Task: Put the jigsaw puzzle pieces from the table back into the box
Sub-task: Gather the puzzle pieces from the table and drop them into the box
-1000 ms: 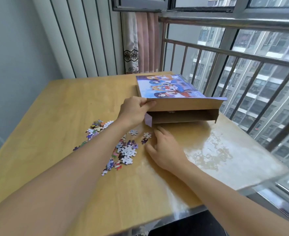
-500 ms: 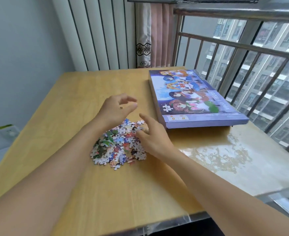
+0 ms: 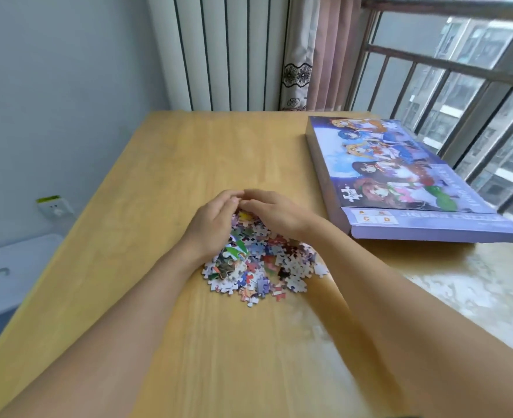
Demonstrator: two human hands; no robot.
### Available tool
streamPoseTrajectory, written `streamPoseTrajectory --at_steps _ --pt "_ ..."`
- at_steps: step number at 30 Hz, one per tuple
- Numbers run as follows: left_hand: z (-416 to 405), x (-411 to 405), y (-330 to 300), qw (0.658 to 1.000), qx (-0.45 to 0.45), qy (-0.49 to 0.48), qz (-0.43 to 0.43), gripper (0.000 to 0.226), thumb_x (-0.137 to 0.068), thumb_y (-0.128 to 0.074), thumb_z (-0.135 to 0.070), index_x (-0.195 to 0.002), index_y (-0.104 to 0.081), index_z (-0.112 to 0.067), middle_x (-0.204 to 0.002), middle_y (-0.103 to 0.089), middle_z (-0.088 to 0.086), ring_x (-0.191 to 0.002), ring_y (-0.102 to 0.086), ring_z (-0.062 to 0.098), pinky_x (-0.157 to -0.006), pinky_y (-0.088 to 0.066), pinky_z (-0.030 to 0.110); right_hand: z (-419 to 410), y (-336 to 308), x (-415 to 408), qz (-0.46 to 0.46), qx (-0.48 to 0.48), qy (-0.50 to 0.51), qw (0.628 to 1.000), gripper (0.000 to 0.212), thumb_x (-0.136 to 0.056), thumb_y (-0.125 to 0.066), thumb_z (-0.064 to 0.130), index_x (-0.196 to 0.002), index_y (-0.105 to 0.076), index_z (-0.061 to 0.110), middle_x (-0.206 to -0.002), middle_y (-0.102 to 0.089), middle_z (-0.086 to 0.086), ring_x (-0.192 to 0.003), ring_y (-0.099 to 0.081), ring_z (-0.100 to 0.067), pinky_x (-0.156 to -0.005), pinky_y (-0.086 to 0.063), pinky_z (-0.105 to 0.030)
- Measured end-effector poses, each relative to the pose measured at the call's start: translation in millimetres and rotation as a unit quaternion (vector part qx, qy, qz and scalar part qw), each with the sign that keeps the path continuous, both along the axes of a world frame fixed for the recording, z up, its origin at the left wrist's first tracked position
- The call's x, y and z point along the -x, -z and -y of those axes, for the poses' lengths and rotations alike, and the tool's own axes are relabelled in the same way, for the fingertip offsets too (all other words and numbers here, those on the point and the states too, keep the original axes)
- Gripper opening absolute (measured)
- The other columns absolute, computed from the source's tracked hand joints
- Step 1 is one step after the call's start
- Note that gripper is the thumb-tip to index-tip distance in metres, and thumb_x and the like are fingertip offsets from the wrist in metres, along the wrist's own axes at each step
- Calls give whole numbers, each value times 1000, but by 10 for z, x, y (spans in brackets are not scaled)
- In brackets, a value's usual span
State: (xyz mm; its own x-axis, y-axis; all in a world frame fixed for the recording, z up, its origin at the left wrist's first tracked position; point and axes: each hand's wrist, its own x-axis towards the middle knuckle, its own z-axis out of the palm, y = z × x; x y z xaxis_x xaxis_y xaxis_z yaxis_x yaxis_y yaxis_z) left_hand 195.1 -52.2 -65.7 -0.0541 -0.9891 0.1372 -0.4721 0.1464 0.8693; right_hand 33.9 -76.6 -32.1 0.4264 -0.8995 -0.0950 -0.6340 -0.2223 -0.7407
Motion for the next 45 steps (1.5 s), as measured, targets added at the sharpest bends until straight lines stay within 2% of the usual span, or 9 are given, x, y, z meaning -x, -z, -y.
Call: streamPoseTrajectory --at_steps 3,6,11,15,20,26,32,36,45 --pt "13 -1 -46 993 -6 -24 -113 33 -108 -33 -27 -110 -65 -21 -103 -73 0 -100 -67 10 -92 -51 30 -106 22 95 11 36 2 999 44 -102 -52 34 -142 -54 15 -136 -63 -1 -121 -58 -15 -107 -45 -40" --pt "53 8 -59 988 -10 -39 -150 33 -108 -33 -23 -109 -64 -15 -101 -72 7 -100 -68 16 -90 -53 32 -207 19 209 27 75 40 996 56 -94 -64 44 -143 -52 20 -129 -65 4 -116 -61 -9 -101 -51 -39" --pt "61 60 -77 979 -26 -28 -202 31 -108 -34 -19 -106 -64 -16 -106 -70 10 -108 -66 22 -94 -53 37 -337 -109 276 -200 79 51 975 113 -63 -63 88 -148 -41 17 -146 -51 -4 -132 -46 -21 -106 -43 -42" --pt "58 89 -66 975 -26 -26 -219 30 -108 -33 -17 -106 -64 -15 -105 -70 8 -110 -66 23 -95 -53 37 -419 -136 132 -249 51 24 967 128 -47 -69 90 -149 -35 21 -144 -42 -4 -135 -31 -25 -109 -37 -43" --pt "38 130 -61 970 -7 -43 -239 30 -108 -34 -17 -105 -65 -15 -107 -70 8 -113 -64 23 -96 -53 40 -388 -114 44 -199 54 17 978 106 -54 -80 77 -144 -46 30 -120 -46 2 -119 -36 -21 -96 -42 -36" --pt "4 165 -55 962 75 -100 -241 27 -99 -40 -27 -96 -66 -22 -96 -71 -3 -101 -66 10 -92 -52 36 -398 -122 86 -119 44 24 992 76 -65 -87 56 -129 -59 27 -114 -55 7 -103 -52 -12 -72 -42 -19" --pt "5 203 -56 963 108 -122 -215 31 -99 -37 -30 -93 -66 -23 -93 -71 -5 -98 -66 11 -89 -53 40 -477 -181 34 -104 21 -3 994 95 -65 -86 58 -145 -48 24 -131 -55 6 -110 -53 -10 -78 -42 -22" --pt "5 205 -50 964 116 -124 -205 30 -101 -37 -26 -92 -65 -24 -92 -70 -7 -96 -66 8 -88 -53 42 -509 -176 -52 -99 15 12 995 86 -65 -89 48 -138 -53 21 -115 -57 5 -96 -59 -12 -69 -52 -22" --pt "-7 137 -152 969 66 -73 -224 33 -93 -38 -36 -95 -67 -18 -102 -71 2 -104 -64 16 -92 -50 42 -460 -137 -21 -63 -31 36 997 63 -62 -94 42 -112 -60 25 -104 -56 10 -86 -53 -2 -57 -41 -21"
